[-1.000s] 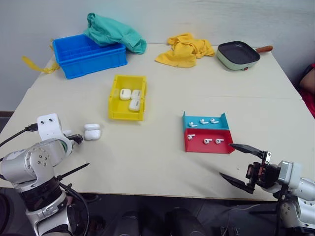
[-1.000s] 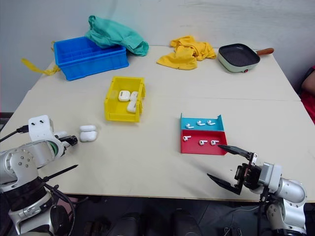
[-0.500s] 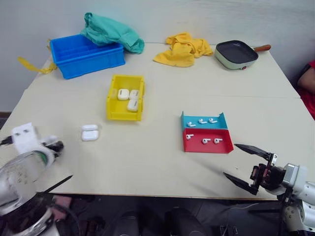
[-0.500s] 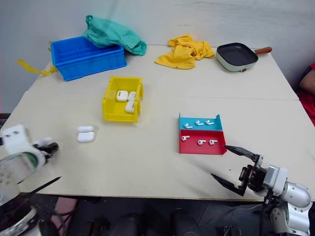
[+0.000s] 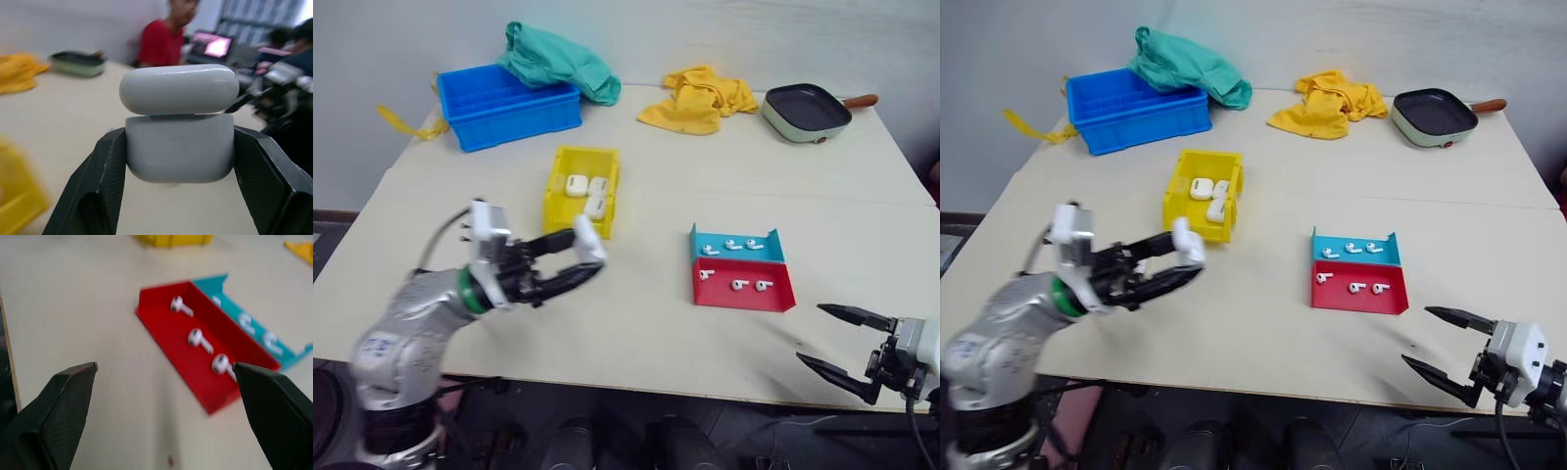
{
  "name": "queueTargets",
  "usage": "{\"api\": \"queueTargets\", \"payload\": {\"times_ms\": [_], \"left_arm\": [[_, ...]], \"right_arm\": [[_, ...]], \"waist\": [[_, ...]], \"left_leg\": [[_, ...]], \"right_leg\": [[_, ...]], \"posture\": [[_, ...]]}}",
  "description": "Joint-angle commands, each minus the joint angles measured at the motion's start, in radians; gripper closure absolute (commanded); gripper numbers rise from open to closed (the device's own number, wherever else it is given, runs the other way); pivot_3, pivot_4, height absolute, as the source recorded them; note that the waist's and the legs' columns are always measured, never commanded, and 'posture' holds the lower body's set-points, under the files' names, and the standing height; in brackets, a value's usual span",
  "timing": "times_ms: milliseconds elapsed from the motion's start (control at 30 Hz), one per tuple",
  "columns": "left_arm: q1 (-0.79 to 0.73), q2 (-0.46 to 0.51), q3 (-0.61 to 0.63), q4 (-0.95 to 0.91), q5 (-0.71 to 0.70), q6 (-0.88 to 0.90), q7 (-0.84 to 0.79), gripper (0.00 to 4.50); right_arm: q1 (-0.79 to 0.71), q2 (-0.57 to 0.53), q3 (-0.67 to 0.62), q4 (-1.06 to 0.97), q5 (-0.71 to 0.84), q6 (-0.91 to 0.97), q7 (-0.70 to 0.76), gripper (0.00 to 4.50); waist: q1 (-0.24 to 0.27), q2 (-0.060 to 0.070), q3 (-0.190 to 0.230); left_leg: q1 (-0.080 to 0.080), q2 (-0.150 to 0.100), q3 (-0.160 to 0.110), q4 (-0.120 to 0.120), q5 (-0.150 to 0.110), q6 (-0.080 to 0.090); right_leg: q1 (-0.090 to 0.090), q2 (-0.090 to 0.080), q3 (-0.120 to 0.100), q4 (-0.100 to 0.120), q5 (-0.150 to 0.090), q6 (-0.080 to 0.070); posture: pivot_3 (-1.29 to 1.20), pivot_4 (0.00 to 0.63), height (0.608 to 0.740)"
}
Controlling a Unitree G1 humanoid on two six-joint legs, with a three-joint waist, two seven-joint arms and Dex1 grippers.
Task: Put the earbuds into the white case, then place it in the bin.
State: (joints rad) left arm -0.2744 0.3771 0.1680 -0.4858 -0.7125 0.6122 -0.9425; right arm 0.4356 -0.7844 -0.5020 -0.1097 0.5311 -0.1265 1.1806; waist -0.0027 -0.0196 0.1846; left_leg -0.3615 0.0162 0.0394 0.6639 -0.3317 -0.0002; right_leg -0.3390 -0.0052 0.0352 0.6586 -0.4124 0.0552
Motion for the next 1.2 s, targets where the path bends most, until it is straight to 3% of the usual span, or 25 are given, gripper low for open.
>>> {"api": "queueTargets", "payload": {"times_ms": [33,133,233,400,567,667,800,967,1200], "left_arm": [[-0.004,-0.086,-0.108,0.048,0.039,-0.199,-0.083,1.72],[-0.003,-0.168,-0.171,0.127,0.036,-0.272,-0.106,1.72],[0.022,-0.257,-0.224,0.201,0.094,-0.469,-0.16,1.72],[0.064,-0.279,-0.272,0.254,0.101,-0.536,-0.189,1.72],[0.1,-0.257,-0.287,0.297,0.111,-0.602,-0.247,1.72],[0.118,-0.232,-0.294,0.325,0.133,-0.644,-0.27,1.72],[0.144,-0.211,-0.301,0.346,0.135,-0.672,-0.283,1.72],[0.162,-0.195,-0.318,0.344,0.142,-0.691,-0.28,1.72],[0.162,-0.187,-0.321,0.334,0.144,-0.696,-0.264,1.72]], "right_arm": [[0.062,0.003,-0.086,-0.04,-0.01,0.02,-0.035,0.0],[0.103,-0.009,-0.12,-0.023,-0.056,0.072,-0.094,0.0],[0.095,-0.047,-0.137,-0.035,-0.064,0.144,-0.115,0.0],[-0.036,-0.208,-0.124,-0.143,0.027,0.368,-0.088,0.0],[-0.331,-0.418,0.06,-0.259,0.092,0.628,-0.122,0.0],[-0.537,-0.468,0.242,-0.27,0.051,0.703,-0.133,0.0],[-0.693,-0.489,0.432,-0.218,-0.089,0.651,-0.07,0.9],[-0.871,-0.436,0.631,-0.106,-0.263,0.61,-0.033,2.68],[-0.978,-0.369,0.762,-0.015,-0.423,0.544,0.022,2.68]], "waist": [[-0.005,0.0,0.0],[-0.02,0.0,0.0],[-0.024,0.0,0.0],[-0.038,0.001,0.0],[-0.034,0.003,0.001],[-0.024,0.002,0.001],[-0.008,0.003,0.001],[-0.002,0.003,0.001],[-0.005,0.003,0.001]], "left_leg": [[0.0,0.0,0.001,0.0,0.0,0.0],[0.001,0.0,0.001,0.0,0.001,0.0],[0.002,-0.001,0.001,0.001,0.002,0.001],[0.003,-0.001,0.004,0.001,0.003,0.002],[0.008,0.0,0.003,0.0,0.003,0.002],[0.007,0.0,-0.001,0.0,0.003,0.002],[-0.004,-0.001,-0.002,0.002,0.001,0.005],[-0.014,-0.001,-0.002,0.004,0.0,0.008],[-0.014,-0.001,-0.002,0.004,0.001,0.007]], "right_leg": [[0.0,0.0,0.0,0.0,0.0,0.0],[0.0,0.002,0.001,0.0,0.0,0.001],[0.002,0.001,0.002,0.0,0.0,0.001],[0.005,0.001,0.006,0.002,0.001,0.002],[0.011,0.002,0.006,0.001,0.001,0.002],[0.008,0.002,0.004,0.0,0.001,0.002],[-0.001,-0.002,0.001,-0.002,0.002,0.004],[-0.013,-0.004,-0.001,0.001,0.006,0.012],[-0.016,-0.004,-0.001,0.004,0.006,0.012]], "posture": [[0.0,0.15,0.74],[0.0,0.15,0.74],[0.0,0.15,0.74],[0.0,0.15,0.74],[0.0,0.15,0.74],[0.0,0.15,0.74],[0.0,0.15,0.74],[0.0,0.15,0.74],[0.0,0.15,0.74]]}}
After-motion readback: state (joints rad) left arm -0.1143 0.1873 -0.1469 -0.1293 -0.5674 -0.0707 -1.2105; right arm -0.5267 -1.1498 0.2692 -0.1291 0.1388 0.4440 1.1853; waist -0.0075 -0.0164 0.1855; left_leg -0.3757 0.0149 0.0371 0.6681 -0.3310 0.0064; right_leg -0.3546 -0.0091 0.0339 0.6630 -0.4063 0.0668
